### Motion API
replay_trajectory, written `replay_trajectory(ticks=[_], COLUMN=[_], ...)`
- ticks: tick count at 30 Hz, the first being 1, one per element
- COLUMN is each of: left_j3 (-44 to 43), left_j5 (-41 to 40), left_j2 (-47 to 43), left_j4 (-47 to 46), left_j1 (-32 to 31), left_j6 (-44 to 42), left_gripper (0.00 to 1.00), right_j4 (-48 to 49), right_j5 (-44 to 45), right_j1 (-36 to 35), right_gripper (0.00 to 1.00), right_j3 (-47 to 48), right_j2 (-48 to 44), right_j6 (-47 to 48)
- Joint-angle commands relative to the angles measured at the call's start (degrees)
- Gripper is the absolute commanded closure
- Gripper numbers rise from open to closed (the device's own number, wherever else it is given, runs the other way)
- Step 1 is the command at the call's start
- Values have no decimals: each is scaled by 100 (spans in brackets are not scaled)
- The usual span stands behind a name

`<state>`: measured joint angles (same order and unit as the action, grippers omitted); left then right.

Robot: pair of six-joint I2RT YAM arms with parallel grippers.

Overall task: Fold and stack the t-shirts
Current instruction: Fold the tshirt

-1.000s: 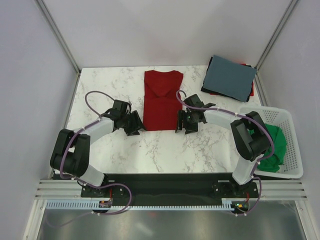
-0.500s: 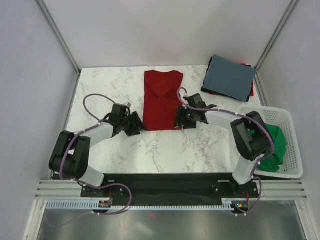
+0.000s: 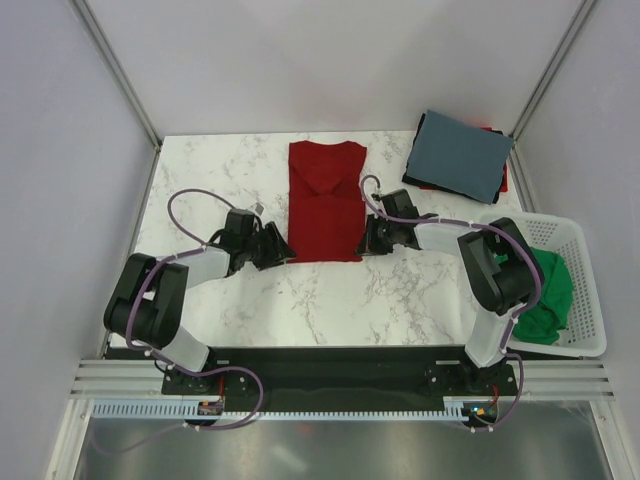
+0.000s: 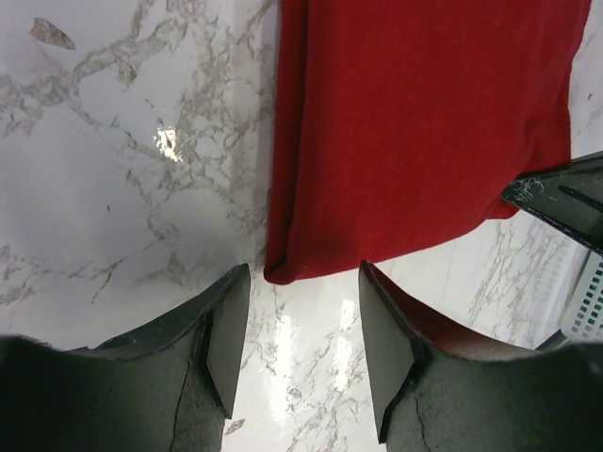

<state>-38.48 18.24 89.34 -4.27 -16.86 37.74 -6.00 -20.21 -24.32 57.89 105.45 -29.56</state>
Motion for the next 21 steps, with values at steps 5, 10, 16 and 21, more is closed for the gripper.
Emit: replay_trajectory(ticks=[5,10,16,21], left_j3=[262,323,244,332], left_j5=[-5,66,66,-66], left_j2=[136,189,426,-317], left_j4=[-688,-820,-900,-418], left_j1=[-10,-19,-19,-142], left_j6=[146,208,313,357], left_gripper=[46,55,92,98], right_j4=[398,424,451,75], right_j5=[-194,-247,-326,-379], right_j1=[-12,6,32,59], right_gripper=[100,100,100,100], right_j3=[-366,-410,-480,-647], right_j2=[81,99,90,-470], right_j6=[21,12,-14,-102])
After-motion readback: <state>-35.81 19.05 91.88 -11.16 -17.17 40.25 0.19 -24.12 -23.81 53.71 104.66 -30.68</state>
